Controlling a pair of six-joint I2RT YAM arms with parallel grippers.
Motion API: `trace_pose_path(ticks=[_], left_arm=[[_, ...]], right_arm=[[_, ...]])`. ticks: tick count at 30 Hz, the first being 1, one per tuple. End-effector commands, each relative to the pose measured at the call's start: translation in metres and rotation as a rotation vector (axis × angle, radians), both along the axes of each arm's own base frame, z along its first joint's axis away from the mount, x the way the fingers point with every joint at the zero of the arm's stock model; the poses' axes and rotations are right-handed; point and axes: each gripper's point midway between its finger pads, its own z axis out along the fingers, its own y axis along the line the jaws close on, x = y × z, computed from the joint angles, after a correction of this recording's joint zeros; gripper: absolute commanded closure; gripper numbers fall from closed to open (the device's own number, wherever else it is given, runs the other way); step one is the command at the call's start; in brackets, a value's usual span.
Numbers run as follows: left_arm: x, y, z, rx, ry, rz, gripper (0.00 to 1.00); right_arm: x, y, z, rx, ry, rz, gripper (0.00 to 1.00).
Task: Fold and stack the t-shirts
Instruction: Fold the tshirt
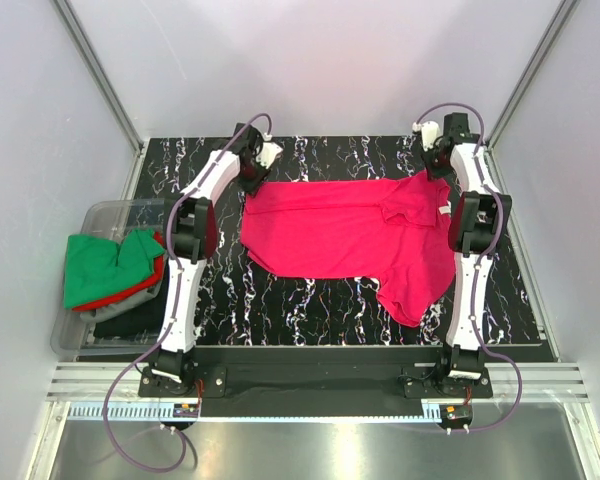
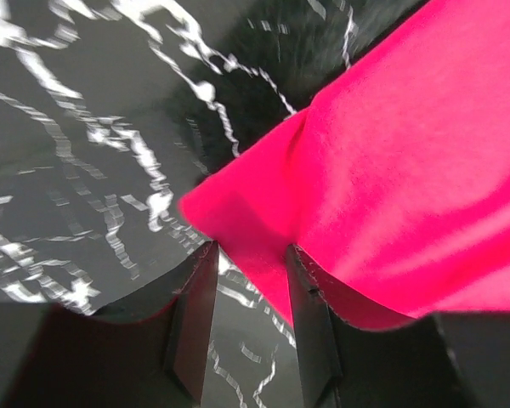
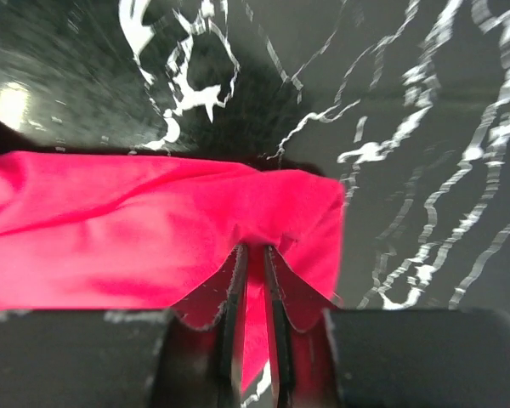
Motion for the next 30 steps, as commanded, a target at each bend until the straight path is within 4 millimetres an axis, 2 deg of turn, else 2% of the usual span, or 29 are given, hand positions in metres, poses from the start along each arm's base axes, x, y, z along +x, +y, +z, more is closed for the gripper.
trace_pose_path(ticks=[1,11,12,13,16,18,22,24,30], left_arm=[[0.013,0.003,0.004,0.035,-0.042,-0.004,0.57],[0.011,0.01,-0.01,0.066,-0.021,0.014,0.58],[0.011,0.01,-0.008,0.065,-0.024,0.015,0.58],[0.011,0.01,-0.008,0.065,-0.025,0.015,0.58],[0.011,0.01,-0.005,0.066,-0.03,0.012,0.59],[0.012,0.009,-0.005,0.068,-0.034,0.008,0.59],[0.012,0.009,-0.005,0.065,-0.032,0.01,0.59],[0.011,0.009,-0.006,0.067,-0.031,0.009,0.59],[0.007,0.009,-0.004,0.069,-0.025,0.003,0.59]], right_arm=[[0.009,-0.005,0.011,-0.025,-0.034,-0.03,0.8],[0.002,-0.021,-0.007,-0.053,0.002,-0.059,0.8],[0.002,-0.022,-0.006,-0.047,0.001,-0.066,0.78],[0.004,-0.024,-0.002,-0.025,-0.009,-0.084,0.7],[0.007,-0.02,0.013,0.045,-0.038,-0.098,0.55],[0.008,-0.014,0.025,0.078,-0.059,-0.089,0.53],[0.009,-0.005,0.03,0.13,-0.06,-0.072,0.51],[0.008,-0.002,0.025,0.14,-0.049,-0.064,0.52],[0.007,0.006,0.013,0.183,-0.023,-0.045,0.62]])
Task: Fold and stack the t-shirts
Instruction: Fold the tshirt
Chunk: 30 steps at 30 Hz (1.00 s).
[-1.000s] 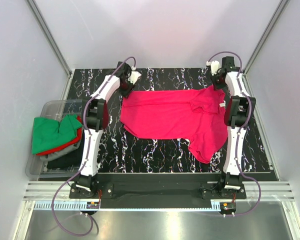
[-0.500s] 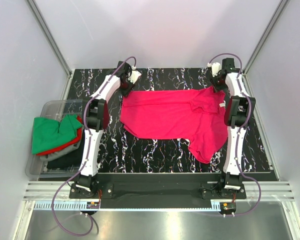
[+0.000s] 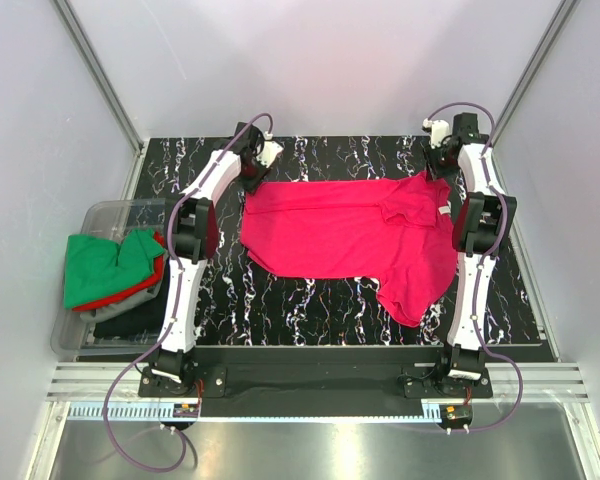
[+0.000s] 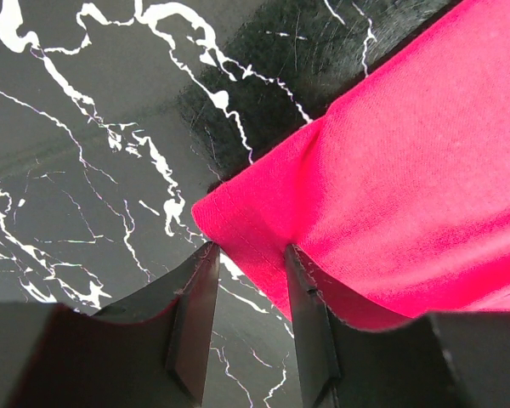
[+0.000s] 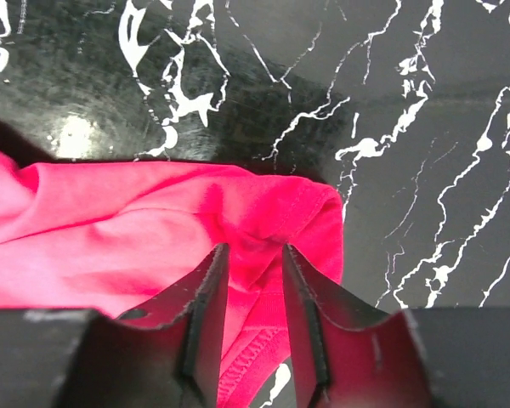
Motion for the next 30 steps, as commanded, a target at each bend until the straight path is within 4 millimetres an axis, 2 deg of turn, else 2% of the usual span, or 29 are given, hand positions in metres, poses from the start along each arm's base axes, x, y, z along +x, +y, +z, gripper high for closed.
trace_pose_path(ticks=[1,9,20,27,28,30], left_arm=[[0.002,0.005,0.002,0.03,-0.016,0.001,0.59],[0.001,0.005,0.003,0.032,-0.015,-0.003,0.59],[-0.002,0.013,0.005,0.069,-0.015,0.008,0.59],[-0.004,0.014,0.003,0.076,-0.01,0.01,0.61],[-0.004,0.015,0.003,0.079,-0.009,0.01,0.61],[-0.005,0.016,0.003,0.082,-0.008,0.013,0.62]], right_arm=[[0.009,0.011,0.026,0.056,-0.05,0.016,0.63],[0.011,0.001,0.013,0.005,-0.036,-0.008,0.63],[0.016,-0.002,-0.003,0.003,-0.029,-0.013,0.65],[0.019,-0.007,-0.001,-0.025,-0.043,-0.027,0.89],[0.02,-0.008,0.004,-0.033,-0.053,-0.03,0.94],[0.02,-0.012,0.008,-0.048,-0.058,-0.039,0.97]])
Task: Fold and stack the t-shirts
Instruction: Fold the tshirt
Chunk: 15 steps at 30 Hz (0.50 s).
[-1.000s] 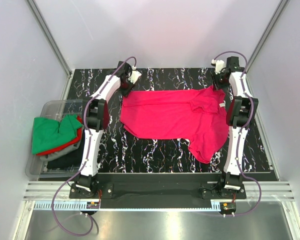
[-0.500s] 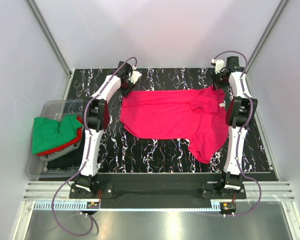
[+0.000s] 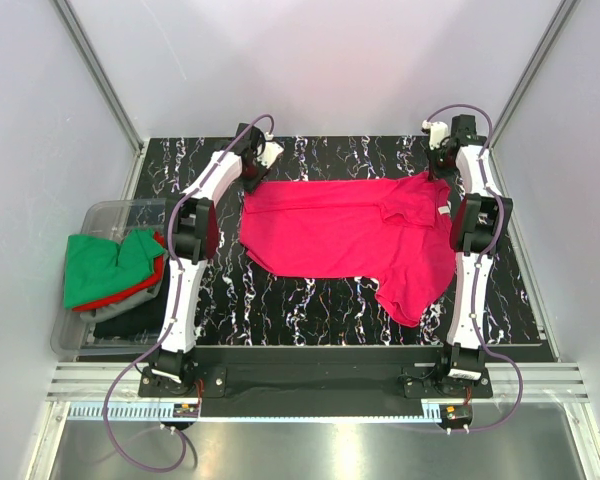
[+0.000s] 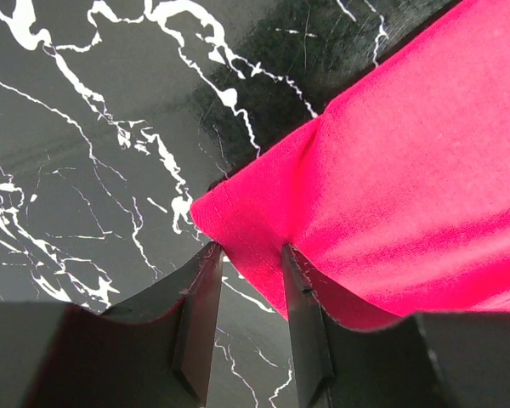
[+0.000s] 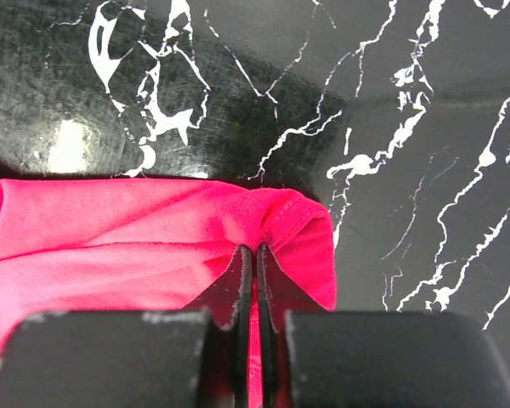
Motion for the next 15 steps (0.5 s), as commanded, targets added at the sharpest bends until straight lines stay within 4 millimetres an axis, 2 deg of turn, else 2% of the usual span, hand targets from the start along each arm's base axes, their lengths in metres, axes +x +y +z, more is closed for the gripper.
trace_pose_path(ticks=[1,8,15], left_arm=[[-0.005,0.012,0.003,0.048,0.008,0.011,0.62],[-0.003,0.013,0.005,0.048,-0.002,0.021,0.63],[0.0,0.014,0.007,0.054,-0.016,0.037,0.65]], right_arm=[[0.014,-0.011,0.027,-0.052,-0.075,-0.026,1.0],[0.011,-0.024,0.051,-0.07,-0.105,-0.054,1.0],[0.001,-0.03,0.055,-0.082,-0.088,-0.068,1.0]])
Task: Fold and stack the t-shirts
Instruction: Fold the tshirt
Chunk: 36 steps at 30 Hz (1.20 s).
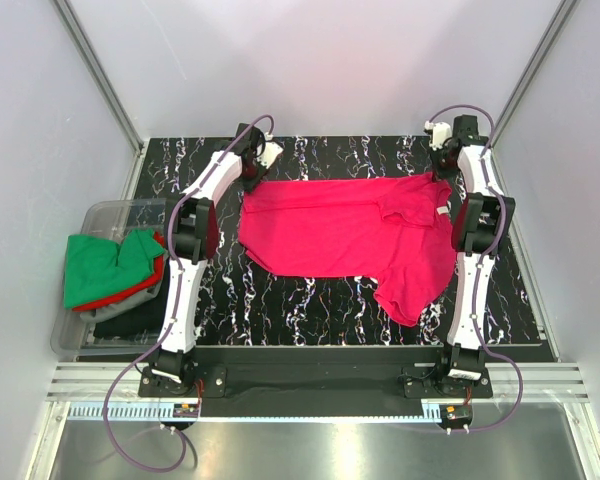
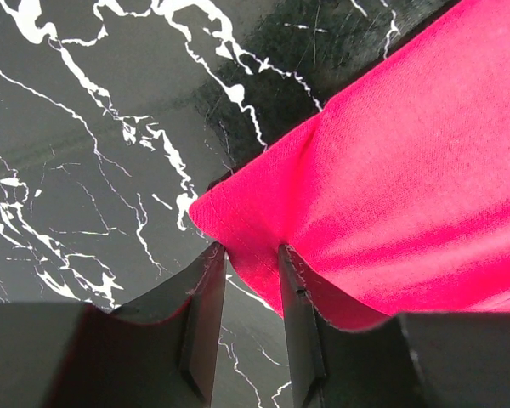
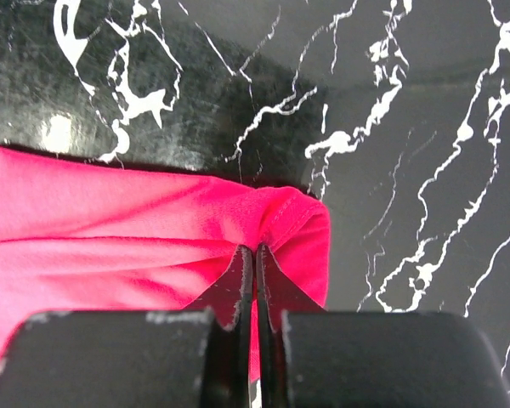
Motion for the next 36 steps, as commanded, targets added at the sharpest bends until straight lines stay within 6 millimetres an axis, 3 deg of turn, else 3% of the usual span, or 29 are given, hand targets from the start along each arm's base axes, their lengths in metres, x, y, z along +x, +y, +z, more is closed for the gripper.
trace_pose_path(ticks=[1,7,27,29,31,32,34,35,36], left_arm=[[-0.001,0.012,0.006,0.038,-0.01,0.03,0.65],[0.001,0.01,0.007,0.028,-0.016,0.031,0.65],[0.014,0.012,0.02,0.047,-0.072,0.035,0.64],[0.015,0.011,0.025,0.04,-0.084,0.036,0.63],[0.018,0.008,0.034,0.022,-0.104,0.034,0.61],[0.02,0.006,0.046,0.009,-0.128,0.033,0.6],[0.026,0.0,0.067,-0.013,-0.175,0.027,0.58],[0.026,-0.007,0.086,-0.025,-0.21,0.015,0.57],[0.028,-0.01,0.099,-0.032,-0.238,0.008,0.57]], right_arm=[[0.004,-0.018,0.057,-0.05,-0.099,-0.035,1.0],[0.0,-0.02,0.067,-0.058,-0.105,-0.036,1.0],[-0.006,-0.039,0.05,-0.117,-0.065,-0.066,1.0],[-0.004,-0.041,0.056,-0.12,-0.081,-0.076,0.9],[-0.001,-0.042,0.068,-0.123,-0.109,-0.082,0.67],[0.002,-0.042,0.077,-0.125,-0.13,-0.089,0.61],[0.004,-0.041,0.101,-0.121,-0.174,-0.095,0.55],[0.005,-0.039,0.113,-0.107,-0.2,-0.095,0.51],[0.006,-0.036,0.136,-0.102,-0.242,-0.095,0.49]])
